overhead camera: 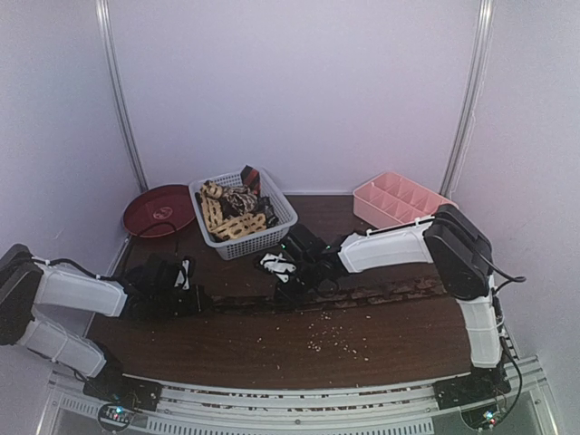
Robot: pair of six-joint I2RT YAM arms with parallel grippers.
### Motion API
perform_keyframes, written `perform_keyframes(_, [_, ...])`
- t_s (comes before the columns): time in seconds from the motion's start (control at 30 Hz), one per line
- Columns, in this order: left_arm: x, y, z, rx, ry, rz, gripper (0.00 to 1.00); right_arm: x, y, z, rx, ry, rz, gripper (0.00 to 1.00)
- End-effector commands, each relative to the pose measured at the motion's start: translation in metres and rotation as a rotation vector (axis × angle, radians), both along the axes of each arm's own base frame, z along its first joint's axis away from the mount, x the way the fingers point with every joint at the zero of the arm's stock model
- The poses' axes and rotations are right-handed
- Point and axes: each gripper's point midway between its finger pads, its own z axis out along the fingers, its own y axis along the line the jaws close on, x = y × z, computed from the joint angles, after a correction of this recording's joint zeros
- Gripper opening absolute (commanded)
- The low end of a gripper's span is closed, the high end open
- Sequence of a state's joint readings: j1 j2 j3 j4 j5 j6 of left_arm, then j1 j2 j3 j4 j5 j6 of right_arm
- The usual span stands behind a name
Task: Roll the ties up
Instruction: Roll the tie at the center of the board.
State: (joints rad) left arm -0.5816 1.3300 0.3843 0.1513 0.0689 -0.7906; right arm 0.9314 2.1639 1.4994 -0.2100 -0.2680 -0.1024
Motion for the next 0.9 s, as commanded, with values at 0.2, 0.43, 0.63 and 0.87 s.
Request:
perform_keyframes(0.2, [0.007,0.001,0.004,0.013,-0.026,0.009,0.0,-0.014,0.001,0.011,0.033,0.098,0.011,0.03])
perform_keyframes(0.43, [0.006,0.002,0.004,0.013,-0.027,0.011,0.0,-0.011,0.0,0.017,0.034,0.088,-0.008,0.08])
perform_keyframes(0.63, [0.006,0.003,0.004,0.01,-0.026,0.018,0.0,-0.003,0.0,0.028,0.043,0.042,-0.03,0.02])
perform_keyframes(0.87, [0.006,0.003,0.005,0.01,-0.026,0.019,0.0,-0.008,0.003,0.035,0.071,0.064,-0.022,0.04])
